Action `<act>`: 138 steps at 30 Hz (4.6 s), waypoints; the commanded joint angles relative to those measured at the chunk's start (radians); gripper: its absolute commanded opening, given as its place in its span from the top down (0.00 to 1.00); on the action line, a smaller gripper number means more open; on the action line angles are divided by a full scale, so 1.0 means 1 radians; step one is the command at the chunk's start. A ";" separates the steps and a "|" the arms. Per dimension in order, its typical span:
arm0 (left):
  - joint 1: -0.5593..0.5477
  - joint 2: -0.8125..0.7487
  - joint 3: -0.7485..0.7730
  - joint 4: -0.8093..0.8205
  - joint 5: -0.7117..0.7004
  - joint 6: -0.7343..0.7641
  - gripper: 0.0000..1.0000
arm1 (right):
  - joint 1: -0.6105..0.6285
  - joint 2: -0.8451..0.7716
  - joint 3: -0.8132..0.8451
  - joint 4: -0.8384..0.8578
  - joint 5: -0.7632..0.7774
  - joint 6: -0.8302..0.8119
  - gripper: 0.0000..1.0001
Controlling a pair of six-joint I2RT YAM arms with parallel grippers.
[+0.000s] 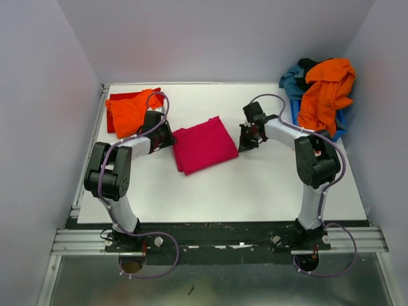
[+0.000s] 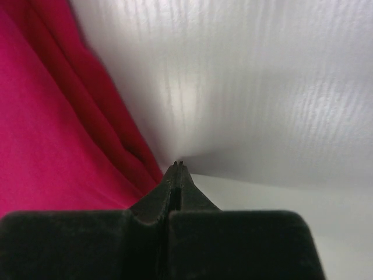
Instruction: Fold and stack the t-shirts
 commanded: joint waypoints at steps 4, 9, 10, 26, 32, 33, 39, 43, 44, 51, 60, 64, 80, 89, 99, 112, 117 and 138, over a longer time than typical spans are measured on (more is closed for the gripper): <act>0.044 0.019 -0.011 0.068 0.066 -0.032 0.67 | 0.057 -0.035 -0.042 -0.017 0.041 0.006 0.99; 0.060 -0.014 -0.030 0.087 0.047 -0.045 0.41 | 0.082 -0.116 -0.121 0.001 0.015 -0.026 0.99; 0.063 -0.013 -0.028 0.085 0.050 -0.047 0.40 | 0.085 -0.129 -0.131 0.005 0.009 -0.037 0.99; 0.067 -0.042 -0.073 0.150 0.027 -0.110 0.39 | 0.085 0.037 0.164 -0.151 0.221 -0.022 0.99; 0.083 -0.068 -0.088 0.151 0.027 -0.105 0.36 | 0.112 0.054 0.114 -0.113 0.163 -0.006 0.99; 0.086 -0.070 -0.096 0.159 0.030 -0.108 0.34 | 0.123 0.040 0.091 -0.100 0.152 -0.003 0.99; 0.101 -0.073 -0.113 0.189 0.050 -0.119 0.30 | 0.206 -0.052 -0.013 -0.064 0.118 -0.008 0.99; 0.107 -0.058 -0.107 0.193 0.075 -0.119 0.28 | 0.213 -0.113 -0.056 -0.076 0.095 -0.014 0.99; 0.107 -0.054 -0.105 0.199 0.084 -0.119 0.28 | 0.213 -0.127 -0.059 -0.085 0.107 -0.018 0.99; 0.107 -0.011 -0.070 0.205 0.129 -0.118 0.34 | 0.125 -0.141 0.023 -0.152 0.082 -0.068 0.89; 0.107 0.015 -0.055 0.197 0.124 -0.119 0.34 | -0.013 -0.112 0.053 0.059 -0.231 -0.026 0.16; 0.107 0.031 -0.042 0.194 0.130 -0.116 0.34 | -0.017 -0.026 0.114 0.136 -0.333 0.001 0.16; 0.107 0.076 0.015 0.174 0.129 -0.131 0.35 | -0.021 0.201 0.286 0.150 -0.230 0.087 0.28; 0.107 0.105 0.019 0.186 0.139 -0.139 0.36 | -0.026 0.299 0.356 0.107 -0.261 0.110 0.33; 0.107 0.130 0.036 0.179 0.135 -0.147 0.38 | 0.000 0.336 0.402 0.056 -0.256 0.126 0.40; 0.107 0.133 0.041 0.159 0.118 -0.127 0.44 | 0.042 0.368 0.451 0.068 -0.258 0.167 0.65; 0.107 0.159 0.070 0.148 0.113 -0.116 0.63 | 0.046 0.364 0.456 0.070 -0.229 0.153 0.99; 0.106 -0.246 -0.097 0.084 -0.031 -0.085 1.00 | 0.058 -0.009 0.157 0.298 -0.344 0.040 0.99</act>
